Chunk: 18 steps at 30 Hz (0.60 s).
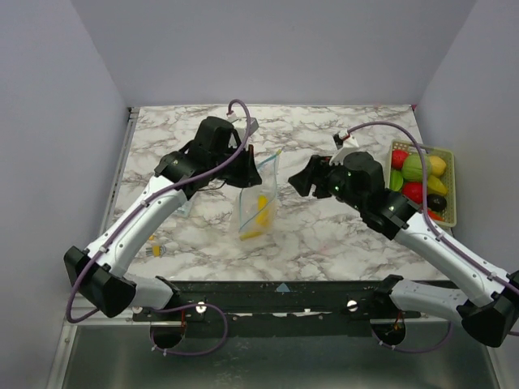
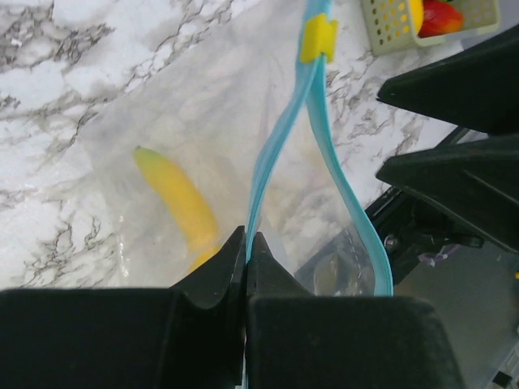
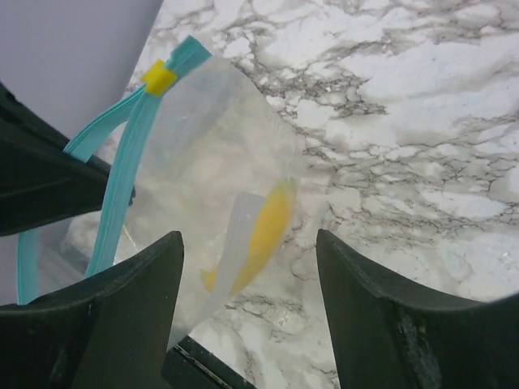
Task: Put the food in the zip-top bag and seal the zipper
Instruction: Place the fake fruit in the zipper food storage bag, then pick up the fake fruit from the bin.
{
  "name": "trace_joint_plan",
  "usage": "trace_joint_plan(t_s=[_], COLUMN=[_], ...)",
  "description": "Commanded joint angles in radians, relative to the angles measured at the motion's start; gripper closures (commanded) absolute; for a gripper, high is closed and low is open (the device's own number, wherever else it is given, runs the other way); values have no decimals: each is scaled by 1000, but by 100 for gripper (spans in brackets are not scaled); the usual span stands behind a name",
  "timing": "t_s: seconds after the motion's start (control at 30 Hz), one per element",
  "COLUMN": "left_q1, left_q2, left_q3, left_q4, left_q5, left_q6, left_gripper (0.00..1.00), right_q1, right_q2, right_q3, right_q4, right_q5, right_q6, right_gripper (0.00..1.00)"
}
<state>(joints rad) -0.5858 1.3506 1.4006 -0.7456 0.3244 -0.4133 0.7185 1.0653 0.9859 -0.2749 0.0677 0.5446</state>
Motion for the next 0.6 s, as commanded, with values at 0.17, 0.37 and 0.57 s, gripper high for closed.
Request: trace_joint_plan(t_s=[0.17,0.37,0.57], left_q1=[-42,-41,-42], left_q2=[171,164,162], left_q3=[63,23,102], left_q4=[-65,6,-67], left_q5=[-23,2,-57], left_q6=[-40,-53,-36], left_gripper=[100,100,100], right_q1=[1,1,-49], right_q2=[29,-5,16], right_q3=[110,94,133], right_q4=[-113,-214,-354], right_q5=[-11,220,464], right_q6=[10,94,127], right_gripper=[29,28,17])
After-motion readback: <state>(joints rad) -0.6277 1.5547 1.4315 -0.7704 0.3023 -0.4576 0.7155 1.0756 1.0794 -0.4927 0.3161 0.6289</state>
